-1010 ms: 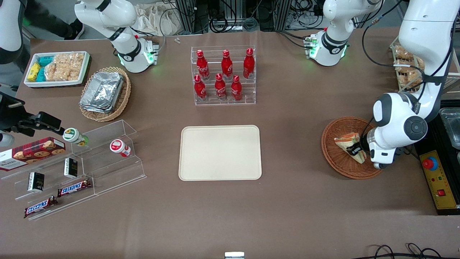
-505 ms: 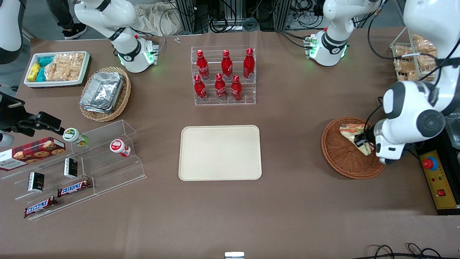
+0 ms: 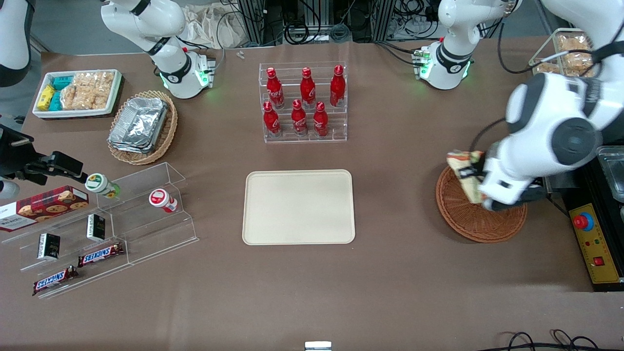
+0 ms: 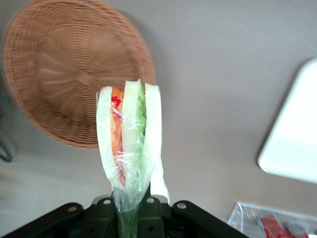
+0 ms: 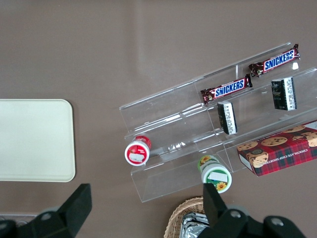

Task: Place sandwich from basket to tray
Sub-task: 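Carry the sandwich with the left gripper over to the cream tray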

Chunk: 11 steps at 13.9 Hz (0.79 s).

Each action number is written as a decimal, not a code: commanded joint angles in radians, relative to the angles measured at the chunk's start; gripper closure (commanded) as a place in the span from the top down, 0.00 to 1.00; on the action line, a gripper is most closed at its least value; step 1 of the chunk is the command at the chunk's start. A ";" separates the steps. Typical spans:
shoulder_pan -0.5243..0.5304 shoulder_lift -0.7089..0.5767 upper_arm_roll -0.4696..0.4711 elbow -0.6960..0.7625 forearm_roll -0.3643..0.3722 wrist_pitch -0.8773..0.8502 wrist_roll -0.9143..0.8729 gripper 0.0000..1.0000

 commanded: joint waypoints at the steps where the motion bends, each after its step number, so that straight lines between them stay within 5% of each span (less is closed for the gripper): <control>1: -0.009 0.057 -0.114 0.011 0.007 0.066 0.002 0.00; 4: -0.136 0.148 -0.120 0.015 0.028 0.198 -0.039 0.00; 11: -0.341 0.500 -0.113 0.165 0.338 0.387 -0.311 0.00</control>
